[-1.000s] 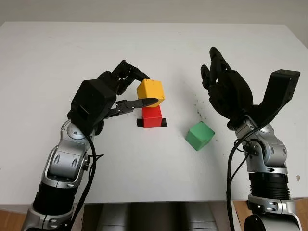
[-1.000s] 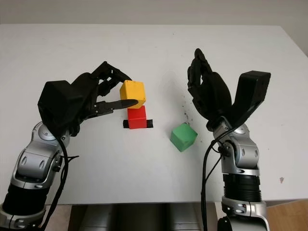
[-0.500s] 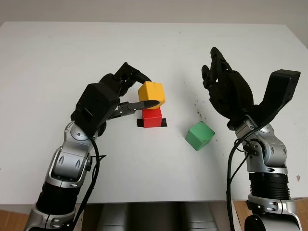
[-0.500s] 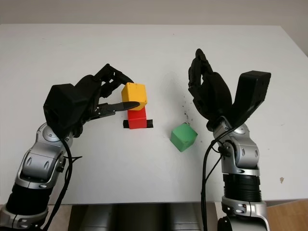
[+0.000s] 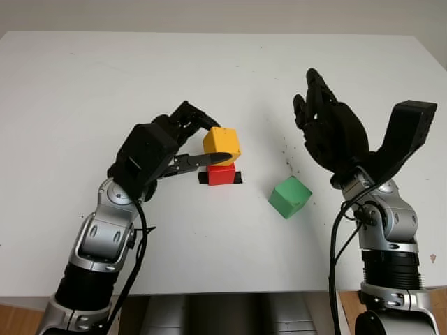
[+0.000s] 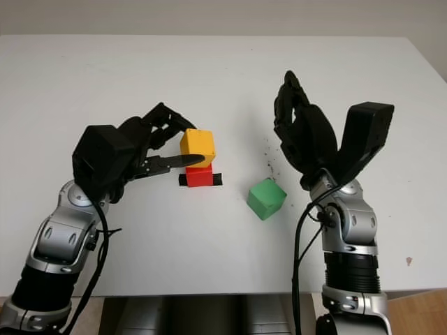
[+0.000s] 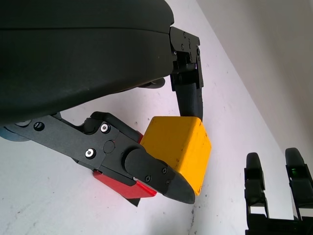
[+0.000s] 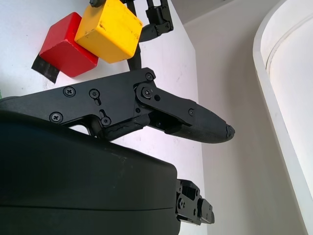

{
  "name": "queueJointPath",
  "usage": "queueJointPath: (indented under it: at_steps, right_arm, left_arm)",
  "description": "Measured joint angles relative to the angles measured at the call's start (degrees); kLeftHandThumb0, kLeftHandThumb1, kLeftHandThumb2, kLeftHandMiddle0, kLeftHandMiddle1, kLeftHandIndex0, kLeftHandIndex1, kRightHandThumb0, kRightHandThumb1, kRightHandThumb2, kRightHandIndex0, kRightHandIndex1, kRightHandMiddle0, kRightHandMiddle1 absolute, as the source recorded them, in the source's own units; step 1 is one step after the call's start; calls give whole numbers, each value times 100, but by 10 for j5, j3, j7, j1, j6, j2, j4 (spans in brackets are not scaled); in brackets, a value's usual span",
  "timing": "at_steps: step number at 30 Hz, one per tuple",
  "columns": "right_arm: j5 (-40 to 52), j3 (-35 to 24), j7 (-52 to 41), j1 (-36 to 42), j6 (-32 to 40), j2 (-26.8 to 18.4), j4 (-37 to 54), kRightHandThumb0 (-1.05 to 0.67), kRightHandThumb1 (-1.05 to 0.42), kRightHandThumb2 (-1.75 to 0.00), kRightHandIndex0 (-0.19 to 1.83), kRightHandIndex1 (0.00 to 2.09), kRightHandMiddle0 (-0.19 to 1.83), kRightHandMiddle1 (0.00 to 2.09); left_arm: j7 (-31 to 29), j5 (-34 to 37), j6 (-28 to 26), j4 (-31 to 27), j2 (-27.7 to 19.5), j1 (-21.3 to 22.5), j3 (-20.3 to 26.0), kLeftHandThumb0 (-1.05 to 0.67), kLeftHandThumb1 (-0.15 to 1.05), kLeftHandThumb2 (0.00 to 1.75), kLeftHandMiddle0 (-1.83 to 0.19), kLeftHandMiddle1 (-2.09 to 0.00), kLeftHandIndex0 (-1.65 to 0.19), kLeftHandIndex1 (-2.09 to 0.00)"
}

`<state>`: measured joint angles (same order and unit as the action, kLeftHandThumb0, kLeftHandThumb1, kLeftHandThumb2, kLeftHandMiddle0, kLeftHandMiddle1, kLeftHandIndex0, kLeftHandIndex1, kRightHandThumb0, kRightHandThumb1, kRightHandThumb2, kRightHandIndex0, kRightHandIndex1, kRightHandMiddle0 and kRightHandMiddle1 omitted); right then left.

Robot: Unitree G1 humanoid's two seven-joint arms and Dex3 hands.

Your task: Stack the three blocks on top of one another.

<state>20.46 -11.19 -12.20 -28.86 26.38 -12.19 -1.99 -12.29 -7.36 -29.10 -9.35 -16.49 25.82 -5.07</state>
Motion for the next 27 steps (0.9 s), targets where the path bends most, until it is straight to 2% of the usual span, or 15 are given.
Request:
queueJointPath:
  at_steps: [6,8,11,22,27]
  right_arm:
    - [0,-2,-3,2,0,-2,3,-63,-105,-73,-19,0,-19,0]
    - [0,-4,-3,3,0,-2,5,-64,-105,-72,-19,0,-19,0]
    - [1,-8,-1,3,2,-2,10,-63,-105,-72,-19,0,-19,0]
    - [2,-9,-5,4,4,-3,12,-64,-105,-72,-19,0,-19,0]
    - [3,-9,-5,4,7,-3,12,-63,-105,-73,-19,0,-19,0]
  left_arm:
    - [0,-1,-2,4,9,0,-6,-46,99,5,-14,-28,-31,-191]
    - [0,-1,-2,10,10,0,-7,-45,99,5,3,-59,-29,-193]
    - [0,0,-1,18,11,0,-7,-45,99,5,11,-73,-30,-195]
    - [1,-15,6,21,11,0,-11,-46,100,5,18,-84,-26,-197]
    - [2,-19,5,17,11,0,-11,-46,101,6,14,-73,-23,-197]
